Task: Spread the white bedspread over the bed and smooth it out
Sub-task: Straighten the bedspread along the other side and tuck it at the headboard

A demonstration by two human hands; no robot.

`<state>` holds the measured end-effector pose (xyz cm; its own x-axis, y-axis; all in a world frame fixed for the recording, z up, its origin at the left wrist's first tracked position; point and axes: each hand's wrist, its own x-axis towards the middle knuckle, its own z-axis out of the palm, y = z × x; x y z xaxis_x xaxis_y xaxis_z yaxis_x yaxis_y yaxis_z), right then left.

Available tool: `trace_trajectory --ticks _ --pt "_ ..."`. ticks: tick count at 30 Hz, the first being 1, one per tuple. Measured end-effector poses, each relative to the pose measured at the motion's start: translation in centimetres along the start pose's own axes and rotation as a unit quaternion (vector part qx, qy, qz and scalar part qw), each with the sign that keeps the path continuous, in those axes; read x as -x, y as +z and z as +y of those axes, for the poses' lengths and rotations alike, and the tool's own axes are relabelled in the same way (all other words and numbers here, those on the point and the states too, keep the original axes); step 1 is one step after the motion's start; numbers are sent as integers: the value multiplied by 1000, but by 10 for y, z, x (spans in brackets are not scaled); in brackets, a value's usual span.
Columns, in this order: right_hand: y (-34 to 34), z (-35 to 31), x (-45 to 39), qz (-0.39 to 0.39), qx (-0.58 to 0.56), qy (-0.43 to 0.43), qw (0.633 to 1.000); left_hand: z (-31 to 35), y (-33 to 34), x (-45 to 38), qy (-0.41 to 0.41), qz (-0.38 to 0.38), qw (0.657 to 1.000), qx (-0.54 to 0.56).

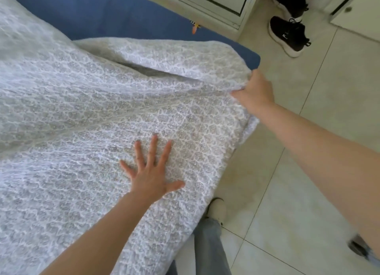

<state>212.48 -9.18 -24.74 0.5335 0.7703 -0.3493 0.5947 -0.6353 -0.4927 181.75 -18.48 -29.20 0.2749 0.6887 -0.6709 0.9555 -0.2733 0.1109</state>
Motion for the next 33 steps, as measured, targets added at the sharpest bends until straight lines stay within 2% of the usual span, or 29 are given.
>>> trace_trajectory --ticks 3,5,7,9,11,12,14,15,16,18,20,22,25,28,33 --pt "-1 -6 -1 -56 -37 19 998 10 -10 1 -10 -32 999 15" --pt "-5 -7 2 -47 -59 6 997 18 -23 0 -32 -48 998 10" --pt "-3 -7 21 -38 -26 -86 995 35 -42 -3 -38 -30 998 41" --pt "5 -7 51 -45 30 -206 977 58 -65 -4 -17 27 987 156" --pt "9 -4 77 -76 88 -282 952 81 -91 -10 -8 86 937 337" --pt "10 -2 86 -102 109 -302 942 91 -103 -13 -19 87 895 436" --pt "10 4 98 -164 116 -315 928 108 -124 -19 -77 87 782 612" --pt "7 5 101 -190 99 -315 925 112 -127 -22 -113 104 728 668" --pt "5 6 103 -209 68 -309 925 113 -126 -25 -141 131 694 694" --pt "0 7 98 -207 -38 -262 942 113 -119 -26 -184 167 669 701" --pt "-5 7 82 -170 -127 -165 963 107 -106 -26 -217 170 646 711" --pt "-11 7 66 -170 -72 -112 976 100 -94 -24 -242 171 635 714" --pt "-13 3 53 -251 71 -141 955 89 -80 -15 -265 170 638 703" --pt "0 -9 48 -213 49 -159 963 79 -74 -9 -264 167 644 698" --pt "26 -21 28 -281 26 -58 957 70 -72 -13 -272 149 652 692"
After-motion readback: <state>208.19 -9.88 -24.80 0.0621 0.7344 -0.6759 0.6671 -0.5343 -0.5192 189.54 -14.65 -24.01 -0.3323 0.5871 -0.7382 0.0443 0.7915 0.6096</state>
